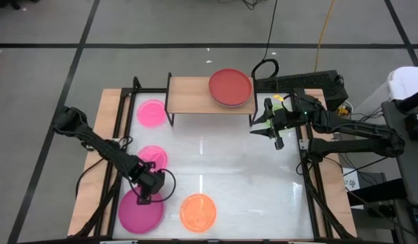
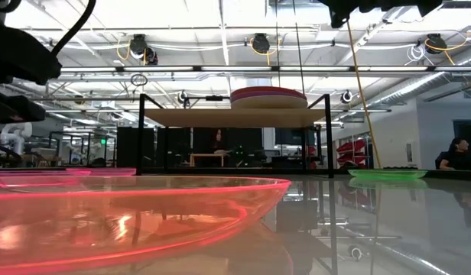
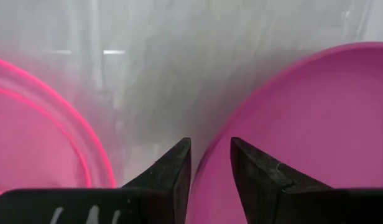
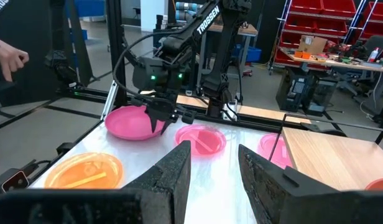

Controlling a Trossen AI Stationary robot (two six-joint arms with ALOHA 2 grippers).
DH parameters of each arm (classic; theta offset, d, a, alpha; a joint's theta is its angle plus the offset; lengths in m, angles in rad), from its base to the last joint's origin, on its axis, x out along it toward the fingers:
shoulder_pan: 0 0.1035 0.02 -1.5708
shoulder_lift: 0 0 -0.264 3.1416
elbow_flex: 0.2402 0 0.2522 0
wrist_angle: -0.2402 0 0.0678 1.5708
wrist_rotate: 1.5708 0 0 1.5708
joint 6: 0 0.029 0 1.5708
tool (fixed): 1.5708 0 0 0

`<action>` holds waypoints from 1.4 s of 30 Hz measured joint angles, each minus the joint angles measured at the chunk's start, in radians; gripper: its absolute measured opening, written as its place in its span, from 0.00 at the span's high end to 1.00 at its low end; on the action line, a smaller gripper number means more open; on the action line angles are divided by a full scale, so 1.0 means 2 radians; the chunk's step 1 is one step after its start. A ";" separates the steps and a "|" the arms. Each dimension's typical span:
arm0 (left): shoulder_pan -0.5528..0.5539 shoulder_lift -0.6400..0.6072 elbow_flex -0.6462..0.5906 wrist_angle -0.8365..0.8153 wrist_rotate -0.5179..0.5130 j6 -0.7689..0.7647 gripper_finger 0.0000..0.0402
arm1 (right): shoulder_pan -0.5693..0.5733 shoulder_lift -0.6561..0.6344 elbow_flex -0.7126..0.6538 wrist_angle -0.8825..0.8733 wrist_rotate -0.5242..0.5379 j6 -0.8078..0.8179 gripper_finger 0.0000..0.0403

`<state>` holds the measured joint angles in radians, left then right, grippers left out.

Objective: Place and stack plates onto a shelf
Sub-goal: Stack the pink plate on top of the red plate on the shelf

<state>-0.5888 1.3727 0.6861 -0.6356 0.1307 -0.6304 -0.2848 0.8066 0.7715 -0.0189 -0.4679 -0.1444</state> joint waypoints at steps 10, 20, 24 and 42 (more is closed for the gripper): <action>0.000 0.000 -0.022 0.036 0.002 0.025 0.82 | 0.000 0.000 0.000 0.000 0.000 0.003 0.71; 0.028 -0.009 0.009 0.048 0.022 0.028 0.97 | 0.000 0.000 0.000 0.011 0.000 0.007 0.71; 0.047 -0.037 0.068 -0.022 0.013 0.052 0.98 | 0.000 0.000 0.000 0.019 0.000 0.014 0.71; 0.251 -0.121 0.239 0.194 -0.359 0.479 0.98 | 0.000 -0.022 0.000 0.023 0.000 0.014 0.71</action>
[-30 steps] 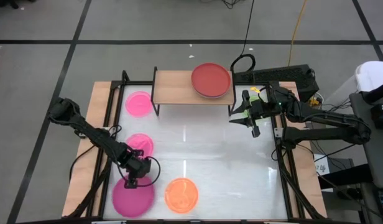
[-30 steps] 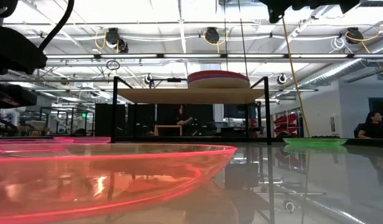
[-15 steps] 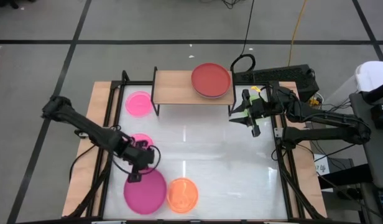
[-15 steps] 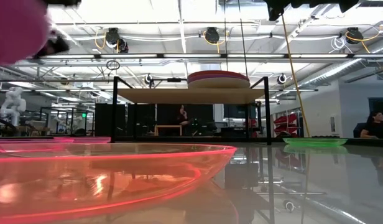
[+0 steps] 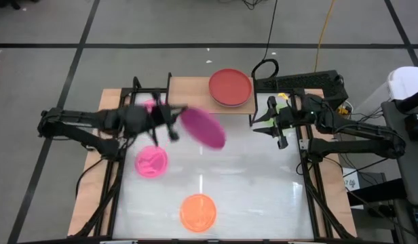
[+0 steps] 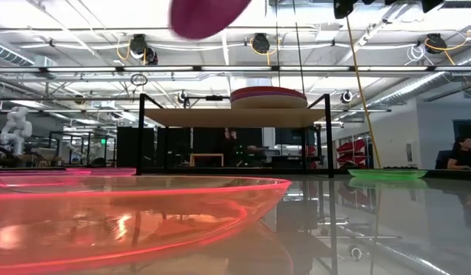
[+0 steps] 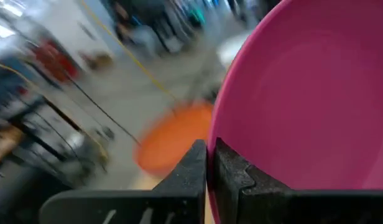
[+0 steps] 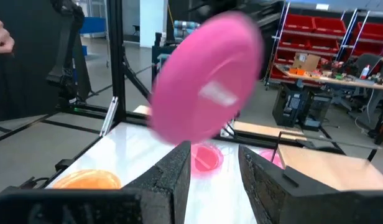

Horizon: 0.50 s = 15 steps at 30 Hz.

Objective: Place and stack plates onto a shelf
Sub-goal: Stack the pink plate on top of the red plate on the shelf

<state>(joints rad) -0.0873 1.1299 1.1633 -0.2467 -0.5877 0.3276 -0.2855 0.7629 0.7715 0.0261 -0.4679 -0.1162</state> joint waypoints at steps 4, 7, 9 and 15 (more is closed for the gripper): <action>0.107 0.025 0.000 0.111 0.103 -0.020 0.98 | 0.000 -0.022 0.000 0.000 0.000 0.009 0.71; 0.188 0.051 0.002 0.140 0.185 -0.085 0.98 | 0.000 -0.038 0.000 -0.003 0.000 0.014 0.71; 0.232 0.071 0.010 0.137 0.227 -0.132 0.98 | 0.000 -0.046 0.000 -0.005 0.000 0.015 0.71; 0.304 0.162 0.093 0.088 0.336 -0.252 0.98 | 0.000 -0.051 0.001 -0.016 0.000 0.026 0.71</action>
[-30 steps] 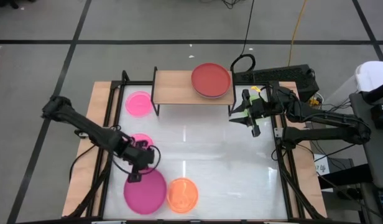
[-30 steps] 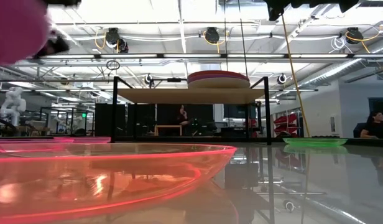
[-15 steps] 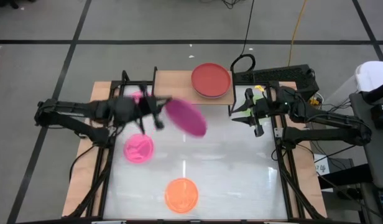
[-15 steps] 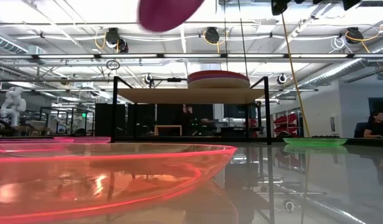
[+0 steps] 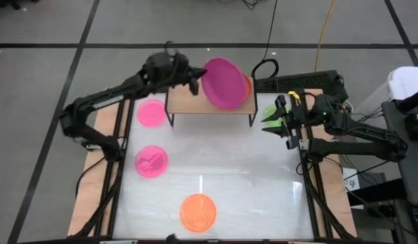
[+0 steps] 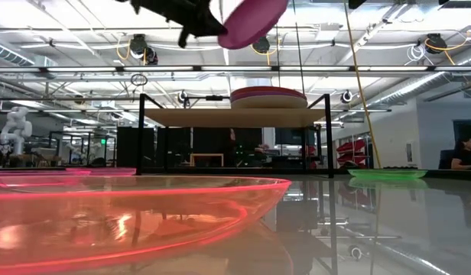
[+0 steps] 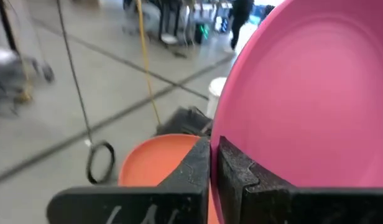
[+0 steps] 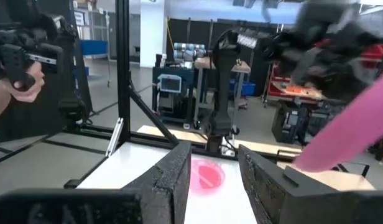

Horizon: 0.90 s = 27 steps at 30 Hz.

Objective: Place and stack plates onto a shelf
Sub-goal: Stack the pink plate on top of the red plate on the shelf

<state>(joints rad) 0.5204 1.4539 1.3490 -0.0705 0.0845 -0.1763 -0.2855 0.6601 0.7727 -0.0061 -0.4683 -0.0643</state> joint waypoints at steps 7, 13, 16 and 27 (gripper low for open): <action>0.015 0.132 0.182 -0.181 0.010 0.009 0.98 | 0.000 0.001 0.000 -0.028 0.026 0.000 0.71; 0.023 0.216 0.280 -0.267 0.008 0.012 0.98 | 0.000 -0.001 0.000 -0.043 0.026 0.000 0.71; 0.027 0.236 0.299 -0.271 0.011 0.005 0.97 | 0.000 -0.002 0.000 -0.043 0.026 0.000 0.71; 0.030 0.238 0.307 -0.275 -0.013 0.005 0.80 | 0.000 -0.006 0.000 -0.044 0.026 -0.007 0.71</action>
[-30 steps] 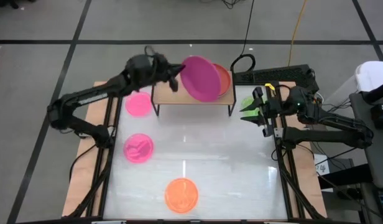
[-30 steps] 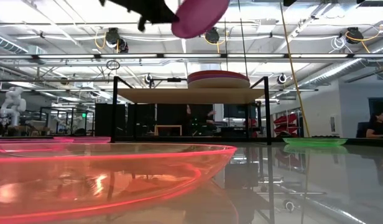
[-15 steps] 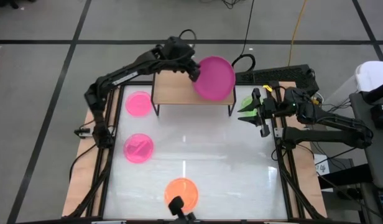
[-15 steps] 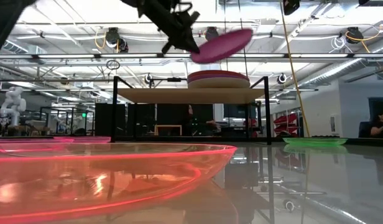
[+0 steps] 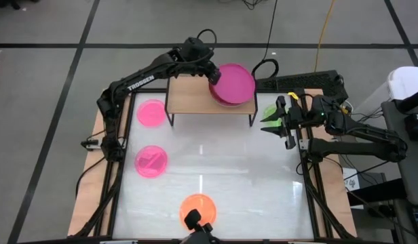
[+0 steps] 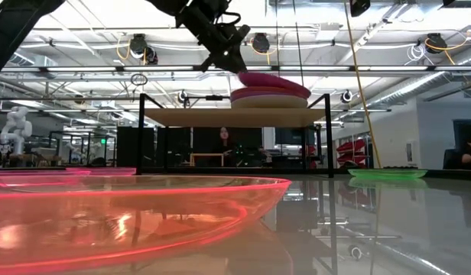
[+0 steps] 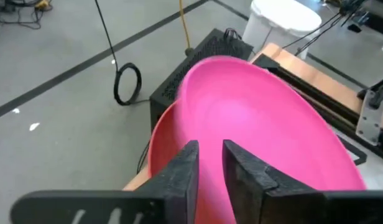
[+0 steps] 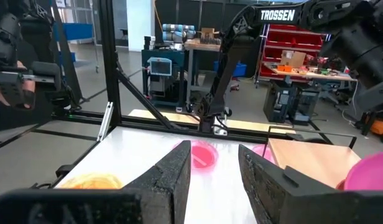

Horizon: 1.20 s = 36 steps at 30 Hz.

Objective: Place and stack plates onto a shelf
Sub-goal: Stack the pink plate on top of the red plate on the shelf, then put the green transparent plate on the shelf

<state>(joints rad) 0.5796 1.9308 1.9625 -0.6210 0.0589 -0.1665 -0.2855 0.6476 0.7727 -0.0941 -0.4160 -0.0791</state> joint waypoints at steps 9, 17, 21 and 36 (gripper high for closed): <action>-0.001 0.000 -0.001 -0.036 0.000 0.018 0.66 | 0.000 0.000 0.000 0.000 0.000 -0.008 0.71; -0.005 -0.056 -0.001 -0.038 0.001 0.044 0.64 | 0.000 0.000 0.000 -0.026 0.005 -0.012 0.71; -0.016 -0.107 -0.002 -0.036 0.001 0.067 0.64 | 0.000 0.000 0.000 -0.081 0.028 -0.009 0.71; -0.113 -0.301 -0.248 0.188 -0.034 0.074 0.64 | 0.000 0.008 0.000 -0.356 0.205 0.023 0.71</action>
<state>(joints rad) 0.3538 1.3287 1.4663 -0.2452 -0.0092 -0.0188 -0.2859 0.6645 0.7719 -0.8054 -0.0050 -0.0328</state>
